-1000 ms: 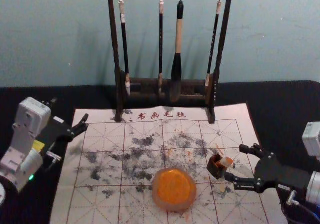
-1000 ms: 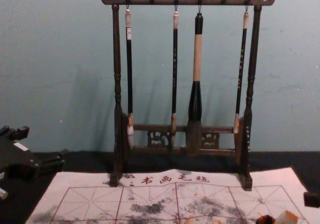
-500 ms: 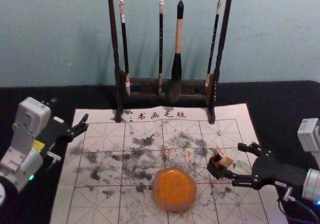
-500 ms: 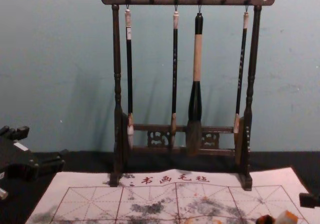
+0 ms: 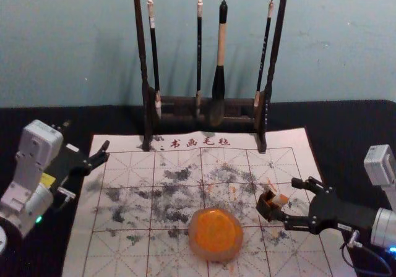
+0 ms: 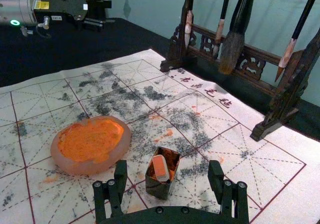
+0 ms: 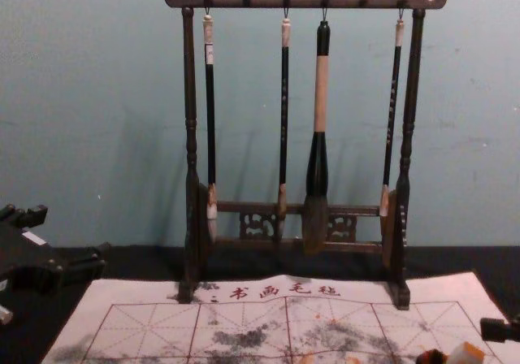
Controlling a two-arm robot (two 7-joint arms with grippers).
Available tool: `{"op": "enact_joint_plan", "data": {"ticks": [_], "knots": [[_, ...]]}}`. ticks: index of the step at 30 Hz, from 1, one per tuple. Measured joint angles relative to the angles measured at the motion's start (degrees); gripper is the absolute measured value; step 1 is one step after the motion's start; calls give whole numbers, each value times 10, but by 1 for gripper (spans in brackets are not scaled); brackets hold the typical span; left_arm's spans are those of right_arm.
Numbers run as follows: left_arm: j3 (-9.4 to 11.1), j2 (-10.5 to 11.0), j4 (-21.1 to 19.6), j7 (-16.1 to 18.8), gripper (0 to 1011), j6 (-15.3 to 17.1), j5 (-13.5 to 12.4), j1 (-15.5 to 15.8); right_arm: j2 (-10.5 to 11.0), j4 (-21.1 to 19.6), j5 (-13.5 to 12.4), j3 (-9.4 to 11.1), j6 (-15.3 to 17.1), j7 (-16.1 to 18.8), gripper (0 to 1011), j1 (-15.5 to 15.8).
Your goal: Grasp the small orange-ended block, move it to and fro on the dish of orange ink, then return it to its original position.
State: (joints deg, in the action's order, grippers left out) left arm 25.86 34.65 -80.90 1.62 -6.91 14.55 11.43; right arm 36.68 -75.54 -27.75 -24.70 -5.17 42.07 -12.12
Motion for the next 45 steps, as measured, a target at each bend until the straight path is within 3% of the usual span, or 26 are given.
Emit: {"op": "enact_joint_plan", "data": {"ticks": [17, 21, 26, 45], "knots": [[0, 0, 0, 0, 1001, 0, 0, 0, 0, 1, -1, -1, 4, 0, 1000, -2], [0, 0, 0, 0, 1002, 0, 0, 0, 0, 1, -1, -1, 3, 0, 951, -2], [0, 0, 0, 0, 1001, 0, 0, 0, 0, 0, -1, -1, 3, 0, 834, -1], [0, 0, 0, 0, 1002, 0, 0, 0, 0, 0, -1, -1, 2, 0, 243, -1]]}}
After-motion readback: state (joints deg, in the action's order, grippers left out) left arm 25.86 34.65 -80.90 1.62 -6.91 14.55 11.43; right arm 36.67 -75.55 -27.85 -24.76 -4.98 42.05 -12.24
